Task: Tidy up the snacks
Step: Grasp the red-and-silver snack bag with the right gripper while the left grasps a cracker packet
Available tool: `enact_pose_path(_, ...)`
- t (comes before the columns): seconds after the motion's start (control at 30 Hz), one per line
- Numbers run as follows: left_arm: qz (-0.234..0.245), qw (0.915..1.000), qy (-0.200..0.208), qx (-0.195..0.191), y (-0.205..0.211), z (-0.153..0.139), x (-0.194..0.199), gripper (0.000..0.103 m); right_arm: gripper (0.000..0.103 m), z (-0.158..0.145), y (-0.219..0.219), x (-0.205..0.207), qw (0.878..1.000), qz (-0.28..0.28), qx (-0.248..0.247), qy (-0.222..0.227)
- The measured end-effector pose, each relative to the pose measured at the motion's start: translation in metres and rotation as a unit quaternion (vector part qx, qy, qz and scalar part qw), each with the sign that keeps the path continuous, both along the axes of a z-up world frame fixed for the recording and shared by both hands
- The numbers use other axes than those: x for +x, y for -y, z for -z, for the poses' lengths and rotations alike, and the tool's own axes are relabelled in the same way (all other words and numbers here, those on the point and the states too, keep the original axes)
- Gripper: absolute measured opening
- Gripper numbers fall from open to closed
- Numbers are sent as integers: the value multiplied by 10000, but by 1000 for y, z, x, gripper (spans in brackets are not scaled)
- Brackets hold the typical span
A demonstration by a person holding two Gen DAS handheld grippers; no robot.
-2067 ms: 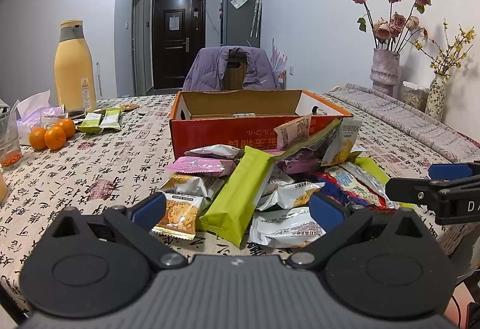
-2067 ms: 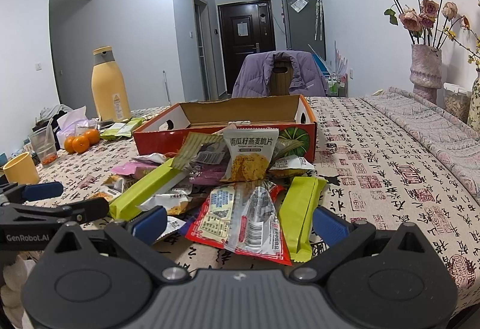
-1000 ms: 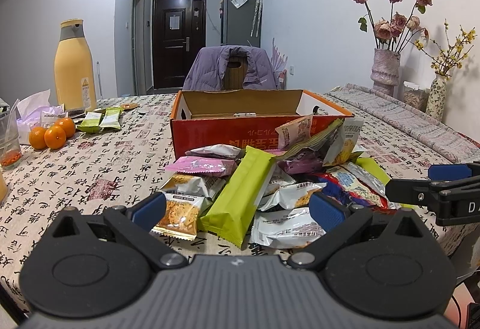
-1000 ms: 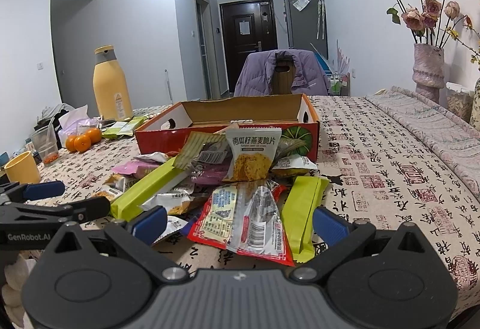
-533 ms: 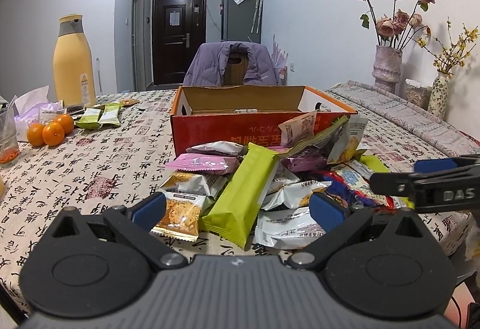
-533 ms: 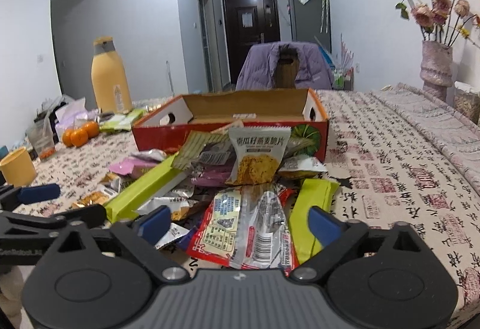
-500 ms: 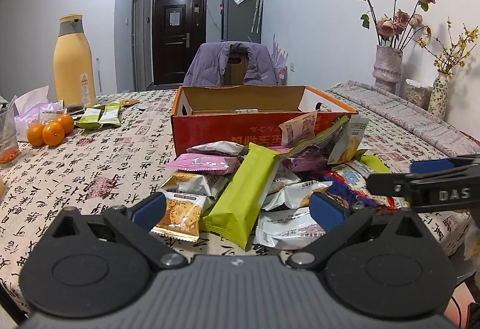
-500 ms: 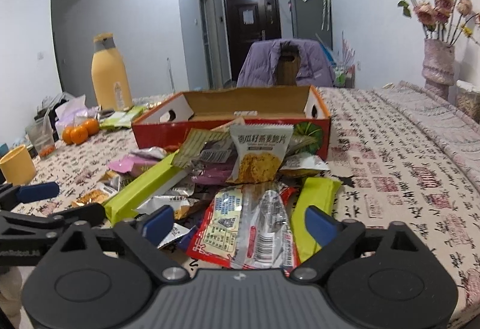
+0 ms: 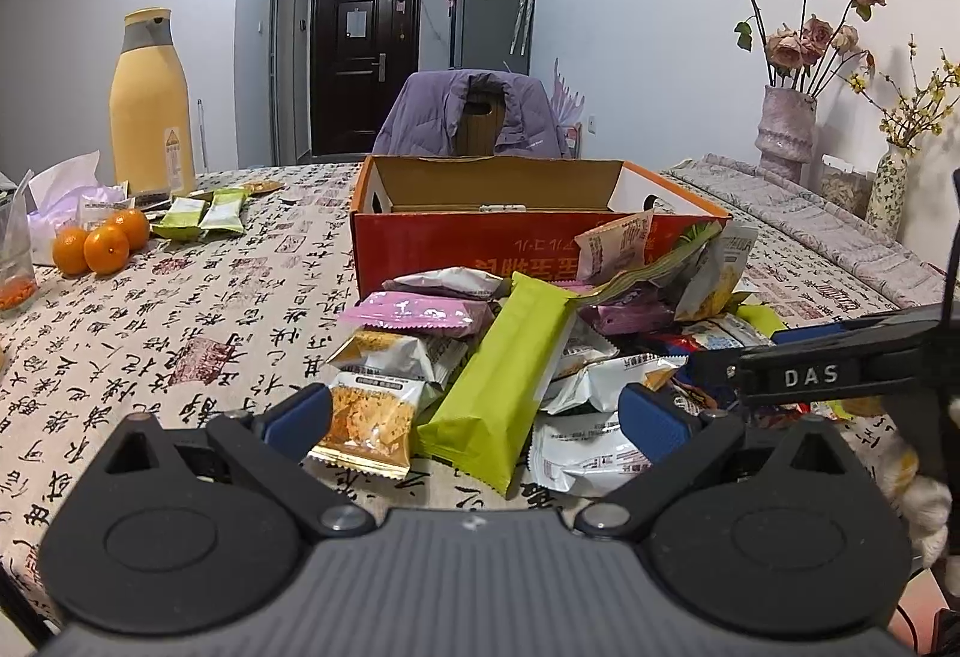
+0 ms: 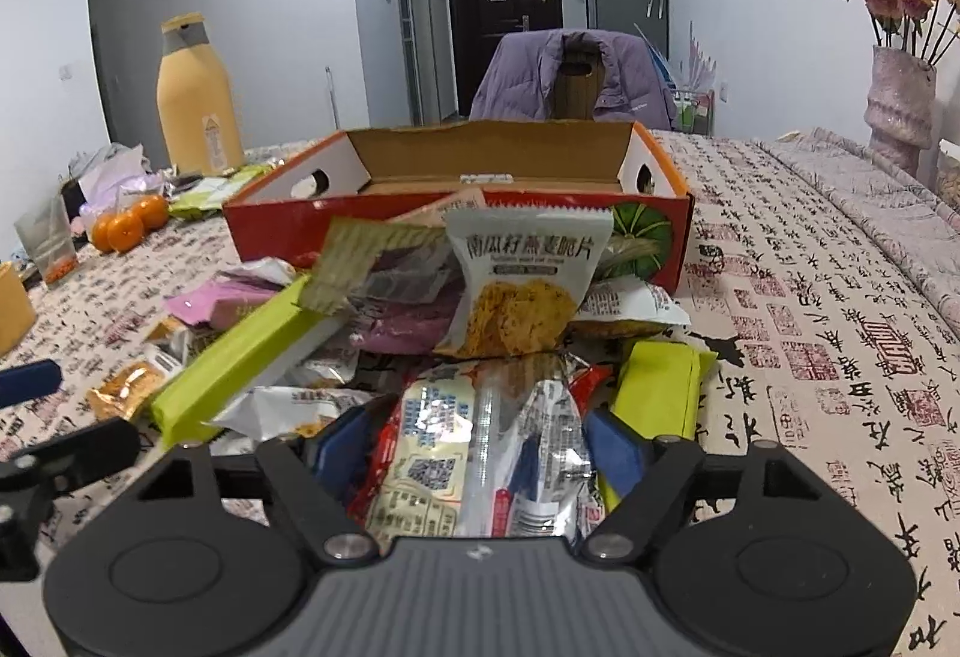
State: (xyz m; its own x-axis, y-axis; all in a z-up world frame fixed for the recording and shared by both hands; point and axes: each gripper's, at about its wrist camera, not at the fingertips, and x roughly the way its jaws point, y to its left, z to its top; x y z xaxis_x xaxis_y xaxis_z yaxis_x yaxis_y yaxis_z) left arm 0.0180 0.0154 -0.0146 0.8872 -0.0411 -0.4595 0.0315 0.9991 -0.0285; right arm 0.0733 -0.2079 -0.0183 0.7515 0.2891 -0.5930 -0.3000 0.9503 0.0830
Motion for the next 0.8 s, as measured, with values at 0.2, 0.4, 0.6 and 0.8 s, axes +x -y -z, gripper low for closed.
enact_pose_path(0.2, -66, 10000, -64, -19, -3, 3, 2, 103, 75, 6, -6, 6, 9997, -76, -217, 5)
enact_pose_path(0.4, -118, 9999, -99, -39, -5, 4, 3, 103, 57, 6, -4, 5, 9995, -231, -190, 34)
enact_pose_path(0.6, -179, 9997, -127, -67, -8, 4, 4, 103, 55, 2, -1, -3, 9993, -191, -250, 176)
enact_pose_path(0.8, -217, 9997, -142, -37, -8, 3, 6, 103, 55, -7, 8, -12, 9990, -130, -190, 386)
